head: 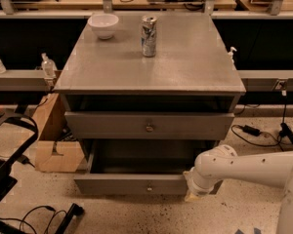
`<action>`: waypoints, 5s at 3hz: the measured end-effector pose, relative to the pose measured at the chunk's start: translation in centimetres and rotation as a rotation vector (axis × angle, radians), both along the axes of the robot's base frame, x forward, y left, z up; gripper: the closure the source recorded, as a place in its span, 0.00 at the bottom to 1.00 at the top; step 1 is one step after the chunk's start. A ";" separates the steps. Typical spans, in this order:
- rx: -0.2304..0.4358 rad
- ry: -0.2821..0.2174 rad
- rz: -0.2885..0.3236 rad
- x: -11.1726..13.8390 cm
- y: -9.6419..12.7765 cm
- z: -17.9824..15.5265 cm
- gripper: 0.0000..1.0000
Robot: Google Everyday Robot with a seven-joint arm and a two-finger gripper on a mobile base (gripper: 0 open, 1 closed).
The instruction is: Open middle drawer
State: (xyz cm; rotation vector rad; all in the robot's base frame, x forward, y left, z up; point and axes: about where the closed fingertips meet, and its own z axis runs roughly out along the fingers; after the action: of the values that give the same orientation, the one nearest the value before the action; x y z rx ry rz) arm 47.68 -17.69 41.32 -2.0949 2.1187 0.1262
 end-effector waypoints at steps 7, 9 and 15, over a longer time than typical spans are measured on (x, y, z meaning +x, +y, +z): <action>-0.031 0.038 0.016 -2.0 0.0 2.5 1.00; -0.051 0.076 0.045 -4.2 0.0 3.3 1.00; -0.082 0.158 0.123 -8.4 0.2 4.3 0.35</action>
Offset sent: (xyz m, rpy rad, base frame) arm -0.1065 0.0016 0.1238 -0.2391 0.1222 0.0375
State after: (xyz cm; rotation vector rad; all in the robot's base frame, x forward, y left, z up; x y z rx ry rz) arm 39.24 -17.51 45.66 -2.3358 2.1122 0.2303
